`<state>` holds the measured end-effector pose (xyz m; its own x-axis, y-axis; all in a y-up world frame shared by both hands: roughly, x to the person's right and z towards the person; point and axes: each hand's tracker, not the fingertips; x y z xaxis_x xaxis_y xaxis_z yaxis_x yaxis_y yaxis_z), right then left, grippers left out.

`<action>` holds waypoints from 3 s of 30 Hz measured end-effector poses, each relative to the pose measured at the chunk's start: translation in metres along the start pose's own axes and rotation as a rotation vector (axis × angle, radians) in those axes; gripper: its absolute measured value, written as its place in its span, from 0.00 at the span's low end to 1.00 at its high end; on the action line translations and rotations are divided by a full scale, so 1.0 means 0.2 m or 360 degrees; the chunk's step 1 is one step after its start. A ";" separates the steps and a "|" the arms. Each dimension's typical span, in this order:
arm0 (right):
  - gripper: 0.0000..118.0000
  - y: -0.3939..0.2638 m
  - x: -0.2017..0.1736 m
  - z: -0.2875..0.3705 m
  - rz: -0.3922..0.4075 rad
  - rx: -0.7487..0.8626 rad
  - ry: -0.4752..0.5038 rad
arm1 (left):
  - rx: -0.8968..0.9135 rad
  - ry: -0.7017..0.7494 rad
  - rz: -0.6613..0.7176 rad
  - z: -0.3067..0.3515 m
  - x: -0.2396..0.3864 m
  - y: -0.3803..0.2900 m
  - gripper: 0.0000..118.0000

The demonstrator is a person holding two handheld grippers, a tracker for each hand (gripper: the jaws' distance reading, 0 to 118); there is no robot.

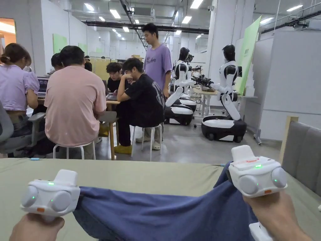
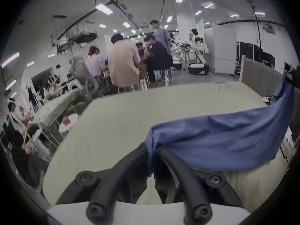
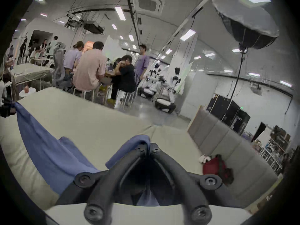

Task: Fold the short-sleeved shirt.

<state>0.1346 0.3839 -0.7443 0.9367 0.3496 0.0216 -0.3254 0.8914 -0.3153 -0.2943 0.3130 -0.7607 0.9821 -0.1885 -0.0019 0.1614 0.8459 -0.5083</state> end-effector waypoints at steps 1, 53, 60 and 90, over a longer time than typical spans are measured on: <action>0.02 0.08 0.09 0.02 -0.0031 0.0033 -0.0024 | 0.0041 0.0022 -0.0003 0.02 -0.01 0.10 0.03; 0.02 0.68 0.26 -0.36 -0.0166 0.0297 -0.0132 | 0.0268 0.0330 0.0128 -0.17 -0.22 0.84 0.03; 0.02 0.15 0.17 -0.06 -0.0167 0.0080 -0.0041 | 0.0136 0.0212 0.0081 0.04 -0.13 0.25 0.03; 0.89 -1.23 -0.55 0.53 -0.0228 -0.0535 0.0440 | -0.0028 -0.0177 0.0146 0.53 0.32 -1.04 0.57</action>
<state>0.0971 0.1566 -0.5687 0.9834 0.0988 -0.1524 -0.1729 0.7663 -0.6188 -0.2542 0.1772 -0.5643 0.9975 -0.0537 0.0460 0.0699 0.8480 -0.5254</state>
